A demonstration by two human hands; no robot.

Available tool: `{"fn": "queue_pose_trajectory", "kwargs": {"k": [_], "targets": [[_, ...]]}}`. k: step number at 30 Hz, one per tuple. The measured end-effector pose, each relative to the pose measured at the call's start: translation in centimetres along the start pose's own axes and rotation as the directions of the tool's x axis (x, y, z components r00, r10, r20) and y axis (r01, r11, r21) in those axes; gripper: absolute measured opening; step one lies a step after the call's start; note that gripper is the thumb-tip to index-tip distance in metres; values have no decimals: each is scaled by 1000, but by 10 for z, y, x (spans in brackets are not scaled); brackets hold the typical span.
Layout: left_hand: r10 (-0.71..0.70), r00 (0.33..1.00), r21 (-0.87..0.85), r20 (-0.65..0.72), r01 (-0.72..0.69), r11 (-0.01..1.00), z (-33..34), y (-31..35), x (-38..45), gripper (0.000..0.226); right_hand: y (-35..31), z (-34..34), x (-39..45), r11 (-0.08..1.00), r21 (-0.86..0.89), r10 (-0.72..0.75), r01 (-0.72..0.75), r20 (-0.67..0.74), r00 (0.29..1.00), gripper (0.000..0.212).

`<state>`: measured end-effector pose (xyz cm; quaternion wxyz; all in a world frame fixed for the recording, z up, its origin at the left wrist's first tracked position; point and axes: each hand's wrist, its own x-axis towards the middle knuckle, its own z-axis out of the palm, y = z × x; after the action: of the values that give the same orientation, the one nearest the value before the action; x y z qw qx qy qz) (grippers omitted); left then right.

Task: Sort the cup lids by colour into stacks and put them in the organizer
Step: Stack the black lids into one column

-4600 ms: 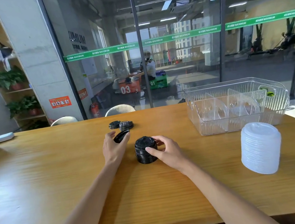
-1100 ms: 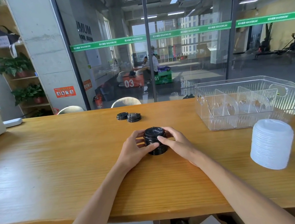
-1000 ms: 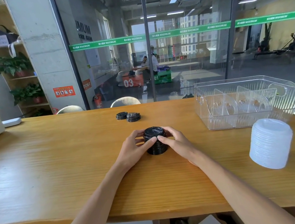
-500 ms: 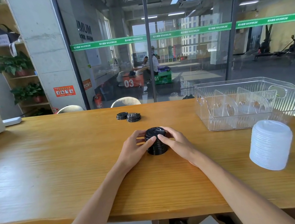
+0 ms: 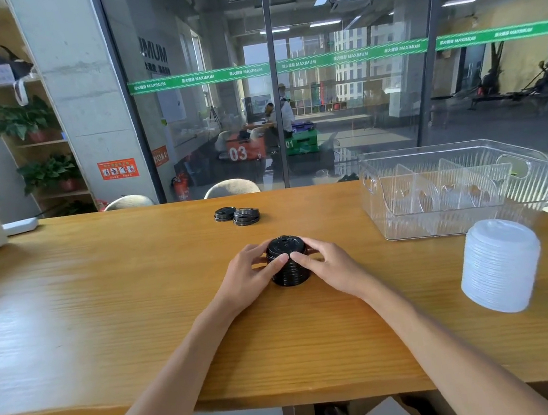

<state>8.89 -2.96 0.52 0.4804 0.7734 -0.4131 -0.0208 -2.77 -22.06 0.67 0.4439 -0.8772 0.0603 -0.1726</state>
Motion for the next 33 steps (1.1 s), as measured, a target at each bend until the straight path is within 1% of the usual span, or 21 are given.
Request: {"fn": "queue_pose_trajectory", "kwargs": {"k": [4,8,10,13,16,18,20,22,27,31,33], "targets": [[9,999,19,35,-10,1000,0,0,0,56,1,-3,1,998,-68,-11,13,32,999,67],[6,999,92,51,-11,996,-1,1,3,68,8,-3,2,993,-117,8,-1,52,999,68],[5,998,105,63,-11,994,-1,0,2,70,11,-2,2,991,-133,18,-12,42,999,70],[10,998,89,56,-15,996,0,-1,2,66,16,-1,3,993,-110,39,-36,20,999,74],[19,999,130,34,-23,991,3,-1,0,68,19,3,1,989,-140,46,-47,-9,999,78],[23,999,151,30,-27,988,2,-1,-2,69,20,4,1,987,-156,33,-35,-17,999,74],[24,999,145,32,-29,989,1,-1,-3,68,19,4,1,988,-150,32,-35,-20,999,69],[22,999,132,37,-26,991,1,0,-4,67,17,3,0,991,-130,40,-44,-28,999,68],[29,999,121,41,-33,992,-1,2,-5,76,16,2,-2,992,-118,35,-40,-46,998,61],[25,998,73,52,-28,997,-1,1,-2,67,17,1,1,993,-107,40,-44,-39,998,68],[21,998,73,62,-26,997,0,0,0,67,17,1,1,993,-112,38,-42,-30,999,71]]}}
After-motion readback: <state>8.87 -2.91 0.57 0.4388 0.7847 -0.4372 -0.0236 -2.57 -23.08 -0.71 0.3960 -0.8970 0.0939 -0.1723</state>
